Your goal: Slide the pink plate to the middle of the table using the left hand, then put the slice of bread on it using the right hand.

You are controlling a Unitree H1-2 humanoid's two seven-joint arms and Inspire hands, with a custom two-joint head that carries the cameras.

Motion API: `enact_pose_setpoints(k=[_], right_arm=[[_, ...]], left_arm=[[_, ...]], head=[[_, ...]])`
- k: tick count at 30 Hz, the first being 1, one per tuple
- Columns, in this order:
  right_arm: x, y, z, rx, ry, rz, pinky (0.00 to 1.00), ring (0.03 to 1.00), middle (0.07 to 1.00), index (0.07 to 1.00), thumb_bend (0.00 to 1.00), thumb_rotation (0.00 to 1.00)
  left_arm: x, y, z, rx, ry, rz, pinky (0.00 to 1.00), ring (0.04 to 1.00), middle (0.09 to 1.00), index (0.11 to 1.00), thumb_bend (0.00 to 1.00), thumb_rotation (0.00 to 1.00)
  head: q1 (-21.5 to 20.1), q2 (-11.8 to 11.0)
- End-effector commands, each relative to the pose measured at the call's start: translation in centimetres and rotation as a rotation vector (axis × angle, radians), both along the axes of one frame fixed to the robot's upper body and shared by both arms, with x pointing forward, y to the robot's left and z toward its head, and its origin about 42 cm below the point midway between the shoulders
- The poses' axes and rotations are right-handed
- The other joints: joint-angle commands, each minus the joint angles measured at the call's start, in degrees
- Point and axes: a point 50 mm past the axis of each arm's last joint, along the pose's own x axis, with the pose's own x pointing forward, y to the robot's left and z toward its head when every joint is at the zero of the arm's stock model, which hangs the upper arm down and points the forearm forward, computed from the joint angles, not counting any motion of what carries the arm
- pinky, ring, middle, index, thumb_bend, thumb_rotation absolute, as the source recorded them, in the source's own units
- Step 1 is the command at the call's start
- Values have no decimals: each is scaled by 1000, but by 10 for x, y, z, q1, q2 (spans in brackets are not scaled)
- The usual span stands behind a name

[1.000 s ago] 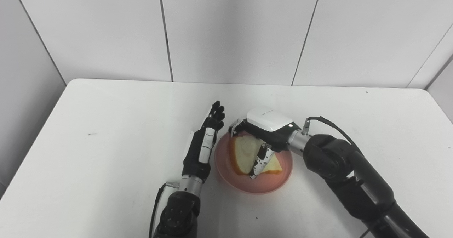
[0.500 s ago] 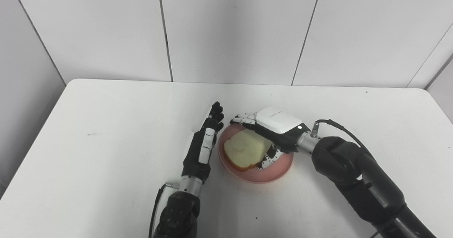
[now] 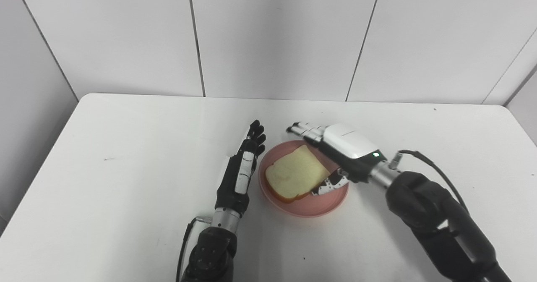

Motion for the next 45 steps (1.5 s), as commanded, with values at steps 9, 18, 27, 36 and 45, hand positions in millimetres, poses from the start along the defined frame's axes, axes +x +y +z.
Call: enact_pose_setpoints(k=[9,18,27,36,45], right_arm=[[-10,-29,-10,611,-20,-122,911,999,1000,1000,693,592],[-18,-34,-36,942,129,-162,997,1000,1000,1000,699,871],[-29,-17,-59,1221,196,-201,1000,1000,1000,1000,713,908],[-38,3,-68,1352,215,-257,1000,1000,1000,1000,659,870],[-41,9,-84,1357,251,-308,1000,1000,1000,1000,647,875]], left_arm=[[-6,13,0,68,-41,86,1000,1000,1000,984,753,1000],[-8,21,-4,90,-24,100,1000,1000,1000,1000,742,1000],[-9,35,-8,95,-23,101,1000,1000,1000,1000,734,1000],[-7,45,-5,86,-22,99,1000,1000,1000,1000,726,1000],[-8,46,-2,17,18,75,1000,1000,1000,1000,678,1000]], head=[[-6,-1],[-12,-5],[-22,-11],[-31,-13],[-25,-15]])
